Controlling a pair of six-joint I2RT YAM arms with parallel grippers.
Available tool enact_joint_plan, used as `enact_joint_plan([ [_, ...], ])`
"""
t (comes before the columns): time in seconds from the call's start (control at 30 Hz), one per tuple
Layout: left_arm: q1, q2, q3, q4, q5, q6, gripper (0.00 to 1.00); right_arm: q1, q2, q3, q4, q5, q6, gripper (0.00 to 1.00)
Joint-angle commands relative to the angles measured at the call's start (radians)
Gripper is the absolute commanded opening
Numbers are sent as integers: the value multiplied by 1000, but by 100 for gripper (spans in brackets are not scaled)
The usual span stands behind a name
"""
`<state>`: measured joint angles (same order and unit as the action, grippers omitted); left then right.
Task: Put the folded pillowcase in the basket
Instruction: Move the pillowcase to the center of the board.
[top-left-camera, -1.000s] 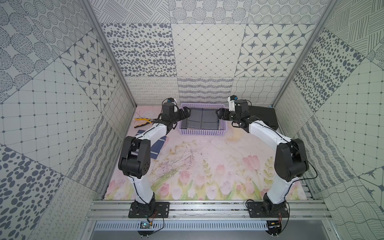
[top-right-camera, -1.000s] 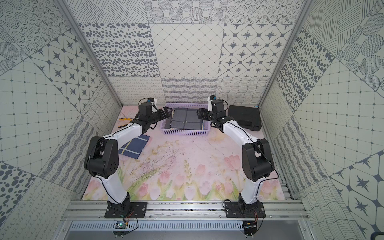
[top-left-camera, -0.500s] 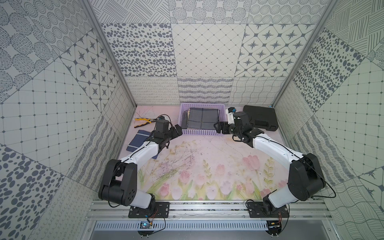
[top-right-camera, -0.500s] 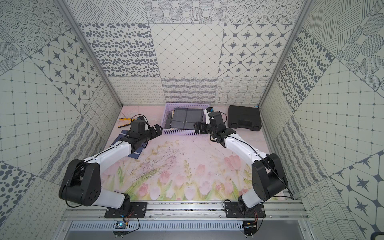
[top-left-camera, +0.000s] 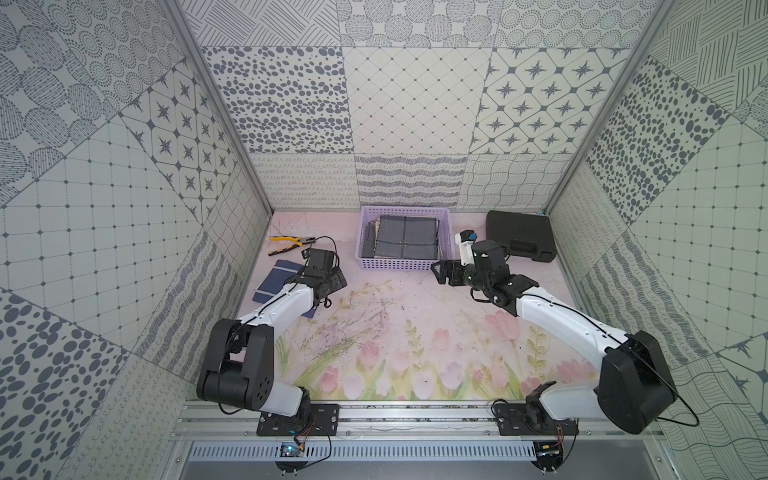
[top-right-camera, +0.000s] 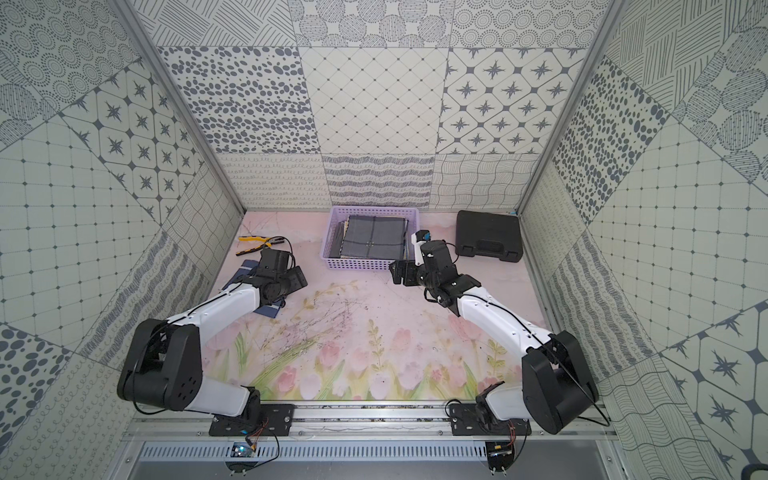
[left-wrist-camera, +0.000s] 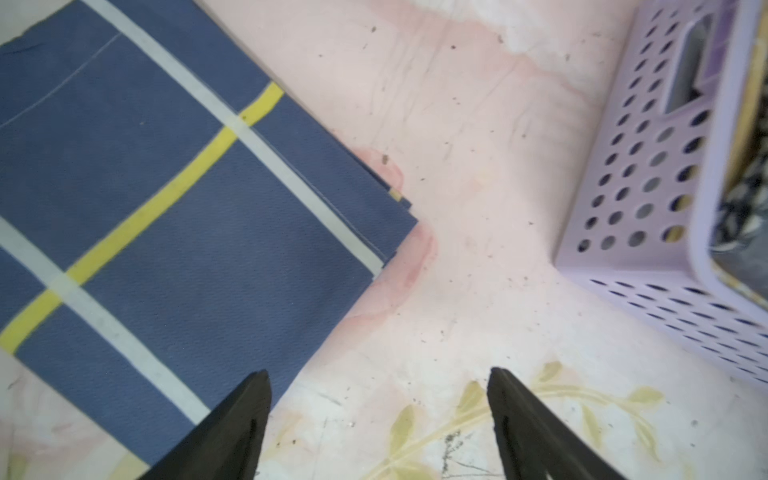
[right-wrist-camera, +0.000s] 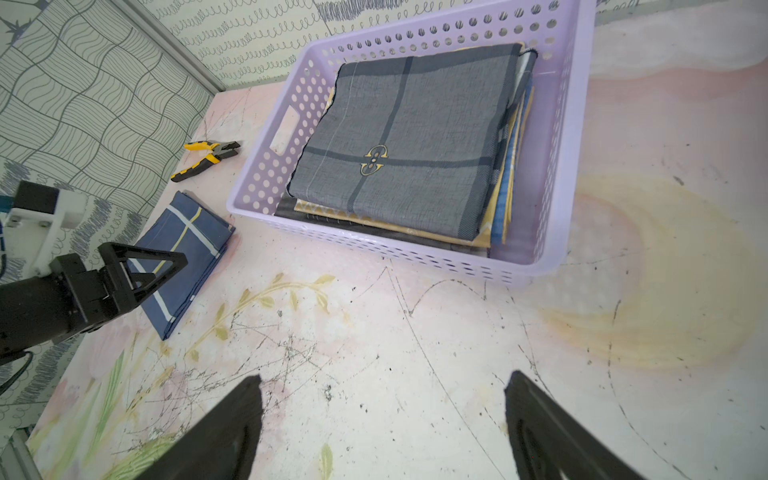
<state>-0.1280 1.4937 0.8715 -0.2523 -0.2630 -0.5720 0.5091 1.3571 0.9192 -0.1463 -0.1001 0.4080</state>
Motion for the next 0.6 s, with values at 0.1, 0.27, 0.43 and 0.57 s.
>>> enact_joint_plan([
  [0.1, 29, 94, 102, -263, -119, 46, 85, 0, -74, -55, 54, 5, 11, 93],
  [0.27, 35, 176, 168, -331, -119, 95, 81, 0, -83, -62, 63, -2, 11, 93],
  [0.43, 41, 236, 228, -380, -102, 132, 79, 0, -75, -67, 72, -5, 9, 93],
  [0.57, 44, 282, 276, -412, -103, 153, 78, -1, -70, -68, 76, -4, 9, 93],
])
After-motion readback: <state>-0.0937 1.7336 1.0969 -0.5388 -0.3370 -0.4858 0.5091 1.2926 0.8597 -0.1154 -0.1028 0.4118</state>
